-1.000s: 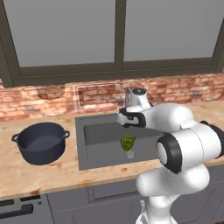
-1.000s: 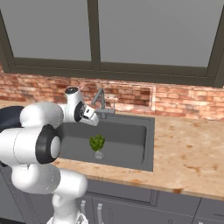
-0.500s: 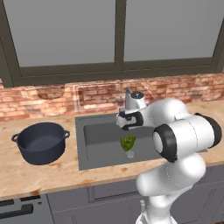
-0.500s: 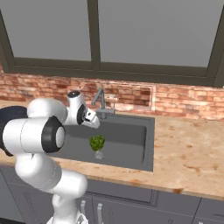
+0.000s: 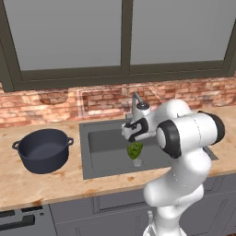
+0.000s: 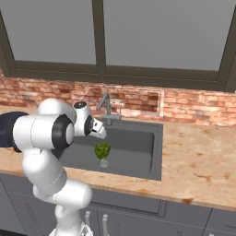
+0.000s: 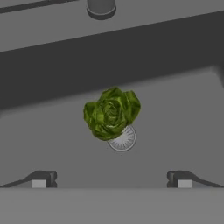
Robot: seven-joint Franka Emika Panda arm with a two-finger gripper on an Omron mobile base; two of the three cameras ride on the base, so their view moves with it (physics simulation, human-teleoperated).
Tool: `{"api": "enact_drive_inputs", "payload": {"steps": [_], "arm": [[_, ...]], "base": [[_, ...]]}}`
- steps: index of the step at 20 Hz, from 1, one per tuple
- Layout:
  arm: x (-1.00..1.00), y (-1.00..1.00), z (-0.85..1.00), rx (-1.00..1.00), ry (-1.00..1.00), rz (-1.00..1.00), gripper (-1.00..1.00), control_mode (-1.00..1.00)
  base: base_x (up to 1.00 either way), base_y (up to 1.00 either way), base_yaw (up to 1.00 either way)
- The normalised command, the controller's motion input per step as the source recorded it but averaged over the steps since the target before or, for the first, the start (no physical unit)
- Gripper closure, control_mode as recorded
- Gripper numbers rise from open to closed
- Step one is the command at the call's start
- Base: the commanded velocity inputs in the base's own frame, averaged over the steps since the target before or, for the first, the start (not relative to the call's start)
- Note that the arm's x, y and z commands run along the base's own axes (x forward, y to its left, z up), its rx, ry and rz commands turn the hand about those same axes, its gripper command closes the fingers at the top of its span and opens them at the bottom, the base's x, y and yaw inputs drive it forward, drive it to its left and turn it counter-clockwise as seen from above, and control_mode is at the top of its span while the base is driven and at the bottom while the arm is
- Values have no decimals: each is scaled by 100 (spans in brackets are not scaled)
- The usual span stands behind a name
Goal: Dump the lettuce from the pot into the sink. Then turn on the water and wash the lettuce. Then turn off the water and put the lettuce back in the pot.
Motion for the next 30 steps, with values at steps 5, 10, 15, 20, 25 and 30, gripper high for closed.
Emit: {"api": "enact_drive_inputs", "payload": {"steps": [5,10,15,20,25,30], "arm": [[37,0,-23,0,0,0,-100,-100],[41,0,-20,0,0,0,-100,-100],[12,0,-23,0,0,0,-100,-100],[0,-7,-25,0,2,0,-100,-100],[-1,-17,-19,0,0,0,-100,-100],[0,-13,-16,0,0,0,-100,-100]], "base": [[0,0,0],[0,0,0],[0,0,0],[0,0,0],[0,0,0],[0,0,0]]}}
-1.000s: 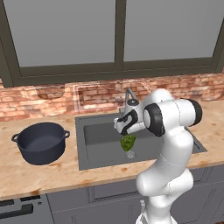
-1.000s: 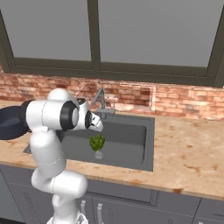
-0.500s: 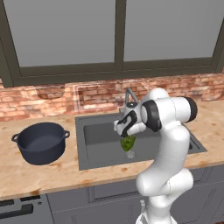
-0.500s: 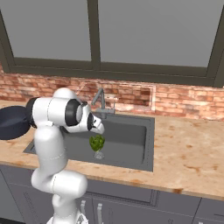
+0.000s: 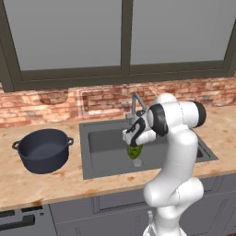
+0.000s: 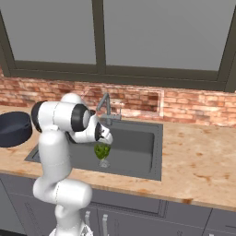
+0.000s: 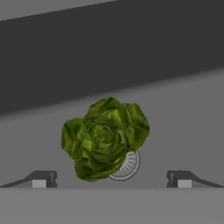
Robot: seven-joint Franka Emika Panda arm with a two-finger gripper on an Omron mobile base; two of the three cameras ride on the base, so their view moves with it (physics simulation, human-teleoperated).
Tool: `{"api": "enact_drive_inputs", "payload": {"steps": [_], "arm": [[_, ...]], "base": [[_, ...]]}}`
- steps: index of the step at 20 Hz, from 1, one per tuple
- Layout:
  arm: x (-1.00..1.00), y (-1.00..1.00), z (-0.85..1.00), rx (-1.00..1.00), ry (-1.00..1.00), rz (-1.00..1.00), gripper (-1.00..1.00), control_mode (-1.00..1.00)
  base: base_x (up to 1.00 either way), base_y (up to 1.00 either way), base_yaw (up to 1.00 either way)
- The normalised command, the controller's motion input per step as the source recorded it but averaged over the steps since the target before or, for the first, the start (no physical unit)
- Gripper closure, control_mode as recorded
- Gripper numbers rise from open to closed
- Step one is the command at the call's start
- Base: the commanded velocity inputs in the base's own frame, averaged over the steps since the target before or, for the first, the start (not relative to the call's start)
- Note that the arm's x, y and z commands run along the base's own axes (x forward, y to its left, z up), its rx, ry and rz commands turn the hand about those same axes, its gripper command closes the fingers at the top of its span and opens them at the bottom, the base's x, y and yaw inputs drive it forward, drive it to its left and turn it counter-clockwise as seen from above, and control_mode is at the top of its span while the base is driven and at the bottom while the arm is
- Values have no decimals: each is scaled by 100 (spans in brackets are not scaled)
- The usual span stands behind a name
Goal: Dump the lettuce from the pot into the sink. Then turn on the water and wash the lettuce. Then turn off the water and put the lettuce back in the pot.
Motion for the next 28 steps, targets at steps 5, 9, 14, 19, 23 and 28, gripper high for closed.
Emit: {"api": "enact_drive_inputs", "payload": {"steps": [5,9,14,19,23,28], "arm": [[0,-1,-24,0,2,0,-100,-100],[0,0,-26,0,4,0,-100,-100],[0,0,-24,0,3,0,-100,-100],[0,0,-23,0,3,0,-100,-100],[0,0,-17,0,2,0,-100,-100],[0,0,-18,0,1,0,-100,-100]], "base": [[0,0,0],[0,0,0],[0,0,0],[0,0,0],[0,0,0],[0,0,0]]}}
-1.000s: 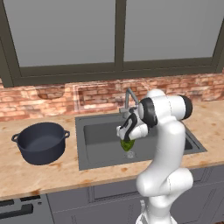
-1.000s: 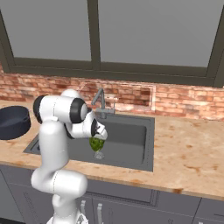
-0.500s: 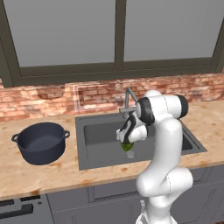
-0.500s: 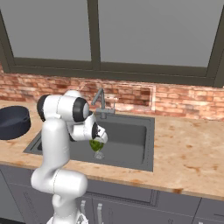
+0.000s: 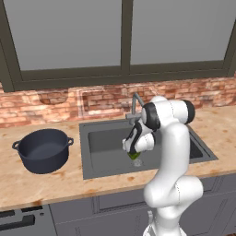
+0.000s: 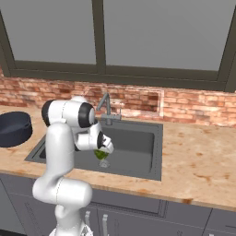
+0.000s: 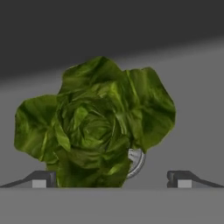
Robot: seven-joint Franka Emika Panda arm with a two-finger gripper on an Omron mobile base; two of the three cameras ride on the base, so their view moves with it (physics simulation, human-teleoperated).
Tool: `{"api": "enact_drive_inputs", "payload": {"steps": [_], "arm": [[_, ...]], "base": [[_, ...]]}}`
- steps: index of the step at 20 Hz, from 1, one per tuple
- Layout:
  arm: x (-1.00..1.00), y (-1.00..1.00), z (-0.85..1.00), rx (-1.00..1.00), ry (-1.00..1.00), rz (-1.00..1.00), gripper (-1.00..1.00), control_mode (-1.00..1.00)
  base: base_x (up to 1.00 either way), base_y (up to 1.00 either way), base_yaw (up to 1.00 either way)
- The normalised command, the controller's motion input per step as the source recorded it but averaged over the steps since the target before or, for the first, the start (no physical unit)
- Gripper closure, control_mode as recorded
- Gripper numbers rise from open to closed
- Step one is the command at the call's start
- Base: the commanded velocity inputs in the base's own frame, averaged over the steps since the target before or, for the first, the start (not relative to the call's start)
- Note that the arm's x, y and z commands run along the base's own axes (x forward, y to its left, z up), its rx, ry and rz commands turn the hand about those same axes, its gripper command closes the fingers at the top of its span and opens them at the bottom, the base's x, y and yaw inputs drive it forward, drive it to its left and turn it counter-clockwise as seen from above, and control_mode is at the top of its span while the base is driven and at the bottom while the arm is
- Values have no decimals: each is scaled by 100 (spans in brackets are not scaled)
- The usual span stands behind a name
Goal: Dump the lettuce from the pot into the sink. Then turn on the water and wash the lettuce. Then turn off the water and put the lettuce back in the pot.
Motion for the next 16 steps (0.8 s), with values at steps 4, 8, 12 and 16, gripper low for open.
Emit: {"api": "enact_drive_inputs", "payload": {"steps": [4,8,12,16], "arm": [[0,0,-10,0,0,0,-100,-100],[0,0,-1,0,0,0,-100,-100],[2,0,0,0,0,0,-100,-100],[6,0,-6,0,0,0,-100,-100]], "base": [[0,0,0],[0,0,0],[0,0,0],[0,0,0]]}}
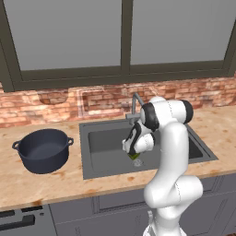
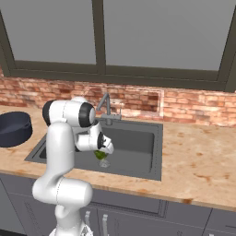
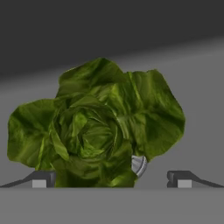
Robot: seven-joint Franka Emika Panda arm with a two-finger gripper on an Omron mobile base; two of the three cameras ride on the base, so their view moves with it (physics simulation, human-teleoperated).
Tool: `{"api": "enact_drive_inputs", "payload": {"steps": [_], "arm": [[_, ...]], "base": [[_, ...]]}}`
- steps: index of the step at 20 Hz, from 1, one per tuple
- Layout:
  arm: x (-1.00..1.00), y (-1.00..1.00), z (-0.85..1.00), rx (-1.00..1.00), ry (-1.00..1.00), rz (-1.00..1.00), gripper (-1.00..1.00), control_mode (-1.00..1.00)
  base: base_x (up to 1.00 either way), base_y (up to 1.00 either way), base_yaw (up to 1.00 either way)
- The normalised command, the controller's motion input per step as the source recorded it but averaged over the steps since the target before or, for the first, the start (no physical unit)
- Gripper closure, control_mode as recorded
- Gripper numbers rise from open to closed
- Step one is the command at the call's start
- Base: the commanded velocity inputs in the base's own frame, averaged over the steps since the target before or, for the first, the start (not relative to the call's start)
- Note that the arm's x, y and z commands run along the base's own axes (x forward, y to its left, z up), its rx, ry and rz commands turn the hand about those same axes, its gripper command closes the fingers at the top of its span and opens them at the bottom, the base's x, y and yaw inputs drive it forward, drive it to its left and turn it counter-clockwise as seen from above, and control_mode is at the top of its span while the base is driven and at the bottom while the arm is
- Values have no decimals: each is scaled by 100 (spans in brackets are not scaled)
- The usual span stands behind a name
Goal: Dump the lettuce from the pot into the sink. Then turn on the water and wash the lettuce. Then turn off the water and put the lettuce back in the pot.
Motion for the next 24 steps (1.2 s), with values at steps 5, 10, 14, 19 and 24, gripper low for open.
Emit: {"api": "enact_drive_inputs", "payload": {"steps": [5,10,14,19,24], "arm": [[4,0,-33,0,0,0,-100,-100],[0,0,-45,1,0,0,100,-100],[0,0,-48,2,0,0,100,-100],[0,0,-45,2,0,0,100,-100],[0,0,-23,2,0,-1,100,-100]], "base": [[0,0,0],[0,0,0],[0,0,0],[0,0,0],[0,0,0]]}}
